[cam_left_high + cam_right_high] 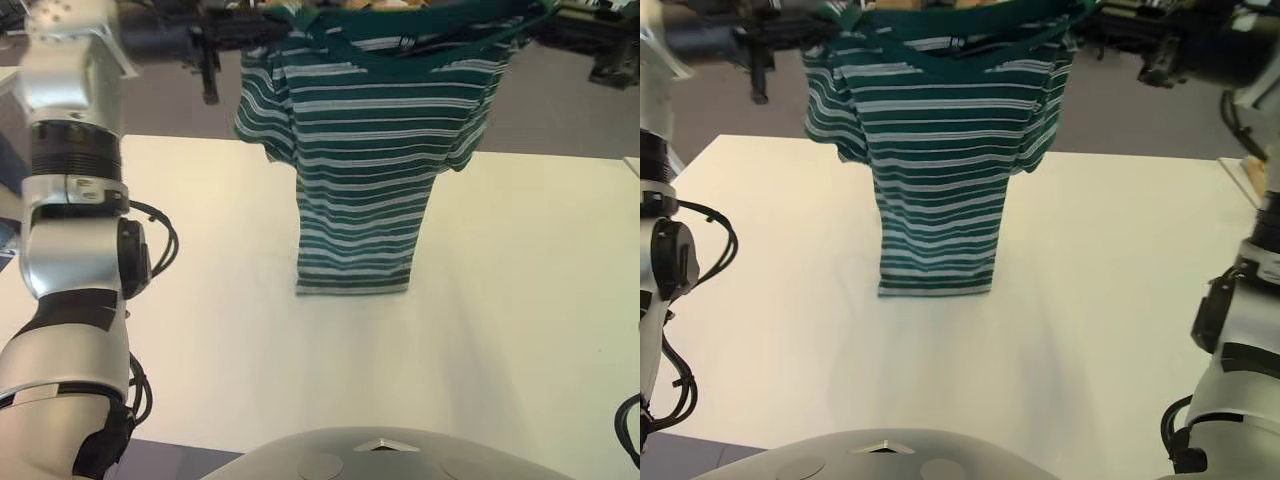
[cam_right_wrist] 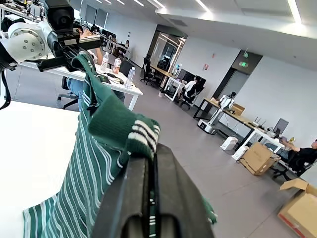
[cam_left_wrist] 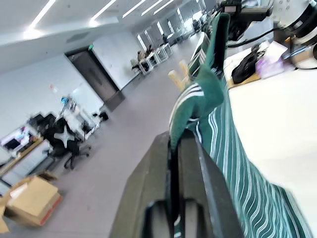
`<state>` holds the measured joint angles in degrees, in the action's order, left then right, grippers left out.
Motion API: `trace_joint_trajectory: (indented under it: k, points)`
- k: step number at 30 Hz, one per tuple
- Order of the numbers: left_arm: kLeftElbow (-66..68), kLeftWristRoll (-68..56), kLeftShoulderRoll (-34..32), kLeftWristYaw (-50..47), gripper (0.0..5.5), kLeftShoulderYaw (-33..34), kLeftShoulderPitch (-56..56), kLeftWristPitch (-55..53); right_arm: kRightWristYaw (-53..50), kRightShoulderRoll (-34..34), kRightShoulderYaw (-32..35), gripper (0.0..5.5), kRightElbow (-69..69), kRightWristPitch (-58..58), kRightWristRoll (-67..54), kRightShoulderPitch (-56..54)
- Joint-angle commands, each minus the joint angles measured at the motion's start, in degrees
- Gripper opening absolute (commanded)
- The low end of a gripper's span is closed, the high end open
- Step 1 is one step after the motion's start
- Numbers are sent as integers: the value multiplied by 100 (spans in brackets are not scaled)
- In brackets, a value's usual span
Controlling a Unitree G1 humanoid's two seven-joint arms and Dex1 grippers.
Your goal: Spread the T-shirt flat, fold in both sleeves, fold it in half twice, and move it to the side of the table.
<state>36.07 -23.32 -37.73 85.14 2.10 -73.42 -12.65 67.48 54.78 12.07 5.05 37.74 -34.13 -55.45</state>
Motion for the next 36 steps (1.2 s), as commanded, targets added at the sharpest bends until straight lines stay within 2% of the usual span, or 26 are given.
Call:
trace_joint_trajectory:
  k: [1,9,11,13,15,17,19,22,24,28,33,36]
  points:
    - [-1509,-781,-406,138,0,424,-31,-866,-48,474,648,1,-895,500,-664,-58]
    - [-3083,-1615,-858,-252,0,918,209,-1741,-366,1208,1626,1,-1584,1306,-1842,-168]
    - [-3231,-1428,-947,-310,0,749,426,-1716,-440,1269,1720,1,-1717,1462,-2046,83]
    - [-3241,-960,-1013,-306,0,295,784,-1556,-504,1209,1634,1,-1853,1588,-2077,553]
    - [-3111,-511,-891,-89,0,-472,1349,-1429,-494,1031,1224,1,-1856,1540,-1794,1289]
    - [-2638,-296,-545,216,0,-1059,1701,-1323,-350,753,631,1,-1535,1395,-1532,1804]
    - [-1524,23,-82,365,0,-1432,1649,-1073,-163,221,-220,1,-750,1173,-1126,1740]
    - [608,561,635,-18,0,-1511,1077,-378,-186,-803,-1280,1,906,572,-195,1060]
    - [1752,938,998,-524,0,-1507,777,177,-459,-1474,-1697,1,2186,-47,496,572]
    - [3338,2019,1431,-1886,0,-1852,828,1217,-1456,-2610,-1956,1,4830,-1415,1628,-132]
    - [4015,3201,1614,-3279,0,-2300,1318,1873,-2639,-3298,-1834,1,6317,-2431,2357,-440]
    - [4118,3403,1796,-4276,0,-2110,1481,2235,-3210,-3520,-1536,1,6701,-2748,2454,-556]
